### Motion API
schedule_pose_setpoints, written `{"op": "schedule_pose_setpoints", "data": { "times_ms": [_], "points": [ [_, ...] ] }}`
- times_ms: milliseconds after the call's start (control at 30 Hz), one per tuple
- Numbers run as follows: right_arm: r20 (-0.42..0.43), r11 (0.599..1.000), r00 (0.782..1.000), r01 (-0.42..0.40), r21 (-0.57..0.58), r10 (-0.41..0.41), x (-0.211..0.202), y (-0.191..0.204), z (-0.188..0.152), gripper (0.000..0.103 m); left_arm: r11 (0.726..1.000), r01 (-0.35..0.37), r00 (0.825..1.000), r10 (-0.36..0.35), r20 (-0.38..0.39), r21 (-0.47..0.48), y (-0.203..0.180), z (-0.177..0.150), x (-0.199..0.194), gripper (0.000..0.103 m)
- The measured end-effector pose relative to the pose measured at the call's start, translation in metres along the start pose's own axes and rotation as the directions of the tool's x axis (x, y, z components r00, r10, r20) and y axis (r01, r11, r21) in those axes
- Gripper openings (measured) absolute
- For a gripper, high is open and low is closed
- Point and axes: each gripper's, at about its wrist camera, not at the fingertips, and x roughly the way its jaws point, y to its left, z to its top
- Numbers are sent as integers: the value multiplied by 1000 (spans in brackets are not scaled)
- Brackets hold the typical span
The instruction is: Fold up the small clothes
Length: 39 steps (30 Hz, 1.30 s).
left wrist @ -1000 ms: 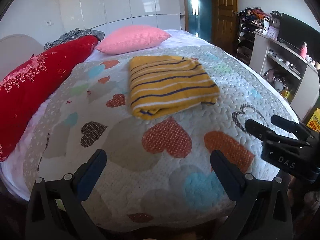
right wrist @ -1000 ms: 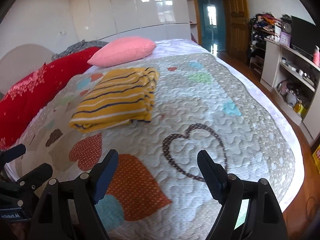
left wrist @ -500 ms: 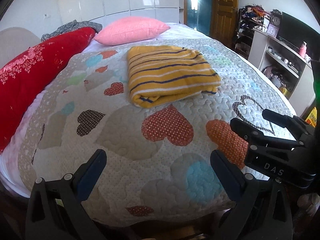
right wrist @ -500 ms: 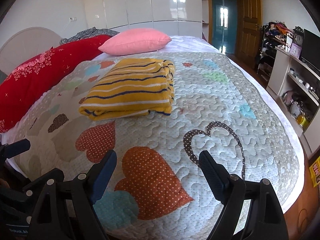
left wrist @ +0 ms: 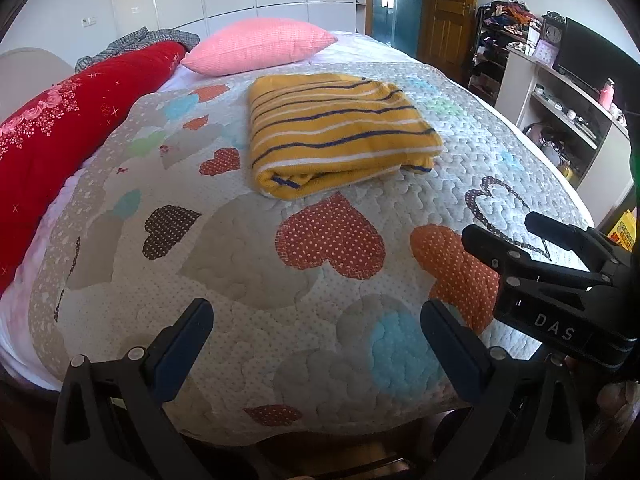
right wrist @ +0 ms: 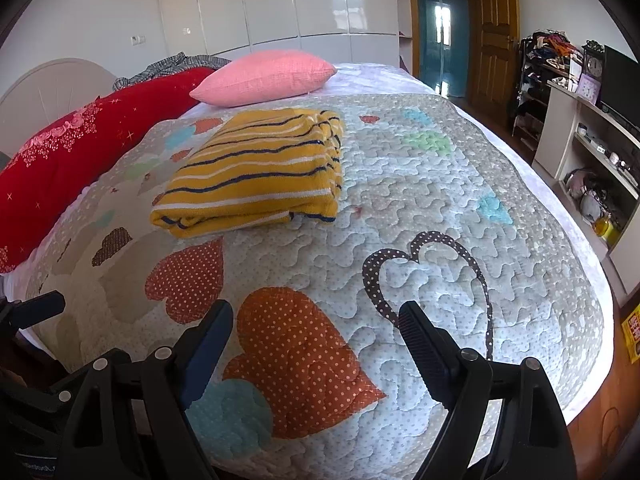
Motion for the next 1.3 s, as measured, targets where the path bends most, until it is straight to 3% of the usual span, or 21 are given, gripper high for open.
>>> {"op": "schedule_pose_setpoints", "data": {
  "times_ms": [1300],
  "points": [
    [-31, 999, 999, -23, -27, 22, 11, 7, -6, 89, 998, 18, 999, -21, -46, -61, 14, -7, 11, 103]
  ]
}}
